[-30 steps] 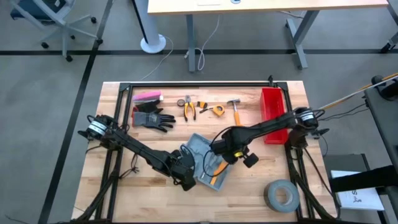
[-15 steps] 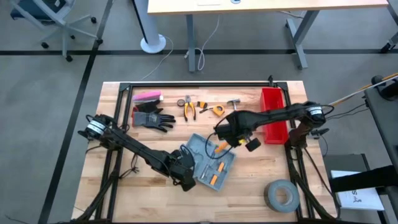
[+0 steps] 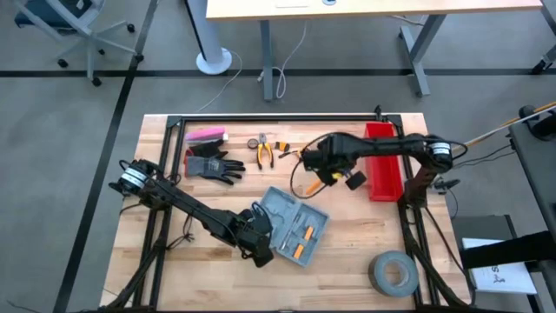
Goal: Prefit tool cases
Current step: Remove the nut driver from the pre-fit tool case
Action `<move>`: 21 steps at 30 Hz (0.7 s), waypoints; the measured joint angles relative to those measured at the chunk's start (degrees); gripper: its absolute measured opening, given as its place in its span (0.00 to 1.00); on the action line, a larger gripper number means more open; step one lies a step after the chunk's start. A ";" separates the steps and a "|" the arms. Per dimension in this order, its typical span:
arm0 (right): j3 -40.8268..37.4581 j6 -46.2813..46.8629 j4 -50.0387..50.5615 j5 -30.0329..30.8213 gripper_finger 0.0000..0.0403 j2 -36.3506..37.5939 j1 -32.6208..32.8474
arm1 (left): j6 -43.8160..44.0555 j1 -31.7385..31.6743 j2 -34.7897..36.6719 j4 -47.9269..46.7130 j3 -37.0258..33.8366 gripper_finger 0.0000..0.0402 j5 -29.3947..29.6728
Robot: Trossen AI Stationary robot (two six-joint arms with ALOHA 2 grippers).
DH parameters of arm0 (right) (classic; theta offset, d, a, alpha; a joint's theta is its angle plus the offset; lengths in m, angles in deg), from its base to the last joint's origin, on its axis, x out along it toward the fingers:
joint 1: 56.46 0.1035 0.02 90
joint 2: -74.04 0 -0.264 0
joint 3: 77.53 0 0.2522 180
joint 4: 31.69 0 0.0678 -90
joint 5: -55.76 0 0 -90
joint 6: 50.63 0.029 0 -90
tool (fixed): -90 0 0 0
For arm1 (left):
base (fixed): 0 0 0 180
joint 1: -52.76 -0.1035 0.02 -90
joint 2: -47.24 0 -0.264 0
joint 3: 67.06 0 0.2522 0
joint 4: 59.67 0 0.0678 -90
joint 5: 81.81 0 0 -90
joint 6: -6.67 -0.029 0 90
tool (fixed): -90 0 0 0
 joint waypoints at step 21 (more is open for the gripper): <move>-4.71 -42.77 -22.07 -1.68 0.02 -0.50 -14.07 | 1.00 -0.11 0.07 0.59 0.00 0.41 1.44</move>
